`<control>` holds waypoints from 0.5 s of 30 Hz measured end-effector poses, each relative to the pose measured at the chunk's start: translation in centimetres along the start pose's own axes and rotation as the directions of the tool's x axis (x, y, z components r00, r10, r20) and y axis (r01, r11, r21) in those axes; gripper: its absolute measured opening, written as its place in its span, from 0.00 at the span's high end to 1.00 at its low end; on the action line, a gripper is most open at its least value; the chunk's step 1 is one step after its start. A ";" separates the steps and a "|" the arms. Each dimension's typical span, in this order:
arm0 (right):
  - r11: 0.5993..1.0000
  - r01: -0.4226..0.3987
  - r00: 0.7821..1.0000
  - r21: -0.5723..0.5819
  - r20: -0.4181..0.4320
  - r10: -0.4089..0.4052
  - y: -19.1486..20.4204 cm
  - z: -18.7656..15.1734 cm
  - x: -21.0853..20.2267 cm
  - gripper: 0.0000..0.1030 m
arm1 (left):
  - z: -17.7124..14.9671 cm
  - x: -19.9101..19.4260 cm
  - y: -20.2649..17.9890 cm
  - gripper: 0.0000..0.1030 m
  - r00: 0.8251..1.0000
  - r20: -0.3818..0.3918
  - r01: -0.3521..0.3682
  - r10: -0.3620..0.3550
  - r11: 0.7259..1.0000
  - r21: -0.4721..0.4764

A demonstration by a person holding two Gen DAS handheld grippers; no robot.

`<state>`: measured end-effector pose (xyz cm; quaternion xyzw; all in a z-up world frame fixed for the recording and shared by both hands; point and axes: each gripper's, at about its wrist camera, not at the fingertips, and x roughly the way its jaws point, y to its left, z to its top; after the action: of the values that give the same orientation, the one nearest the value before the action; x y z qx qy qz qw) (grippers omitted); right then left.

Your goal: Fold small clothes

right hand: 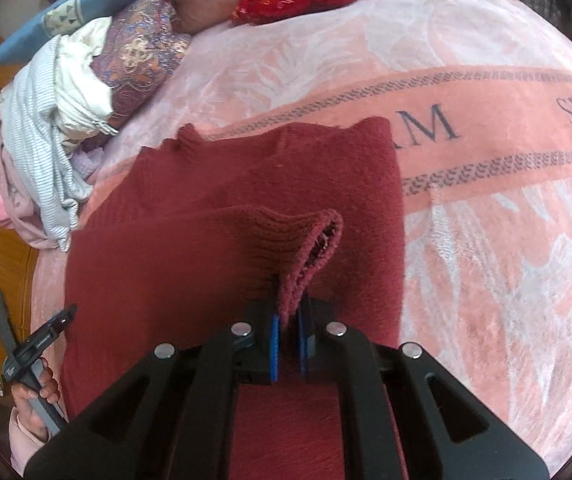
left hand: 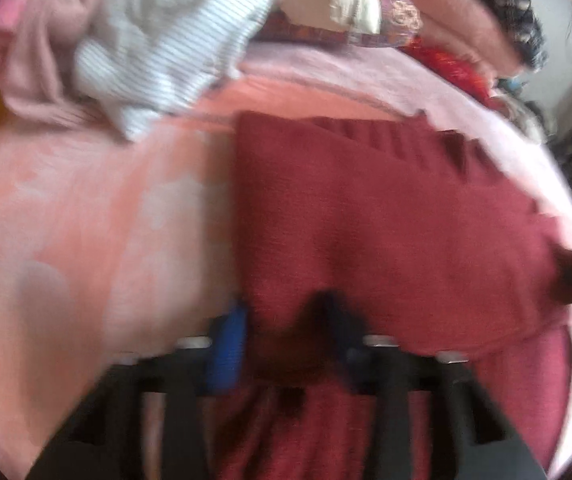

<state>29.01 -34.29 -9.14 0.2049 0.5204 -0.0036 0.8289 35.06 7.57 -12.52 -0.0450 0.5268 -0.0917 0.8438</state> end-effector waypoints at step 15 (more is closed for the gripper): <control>0.998 0.050 0.998 -0.030 -0.034 -0.051 0.9 -0.8 3.1 0.93 | 0.3 -0.1 3.1 0.83 0.999 0.018 0.029 -0.029 0.999 0.036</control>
<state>29.91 -32.56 -11.89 0.1797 0.5399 -0.0134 0.8222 35.57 10.58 -12.79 -0.0385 0.5165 -0.1129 0.8479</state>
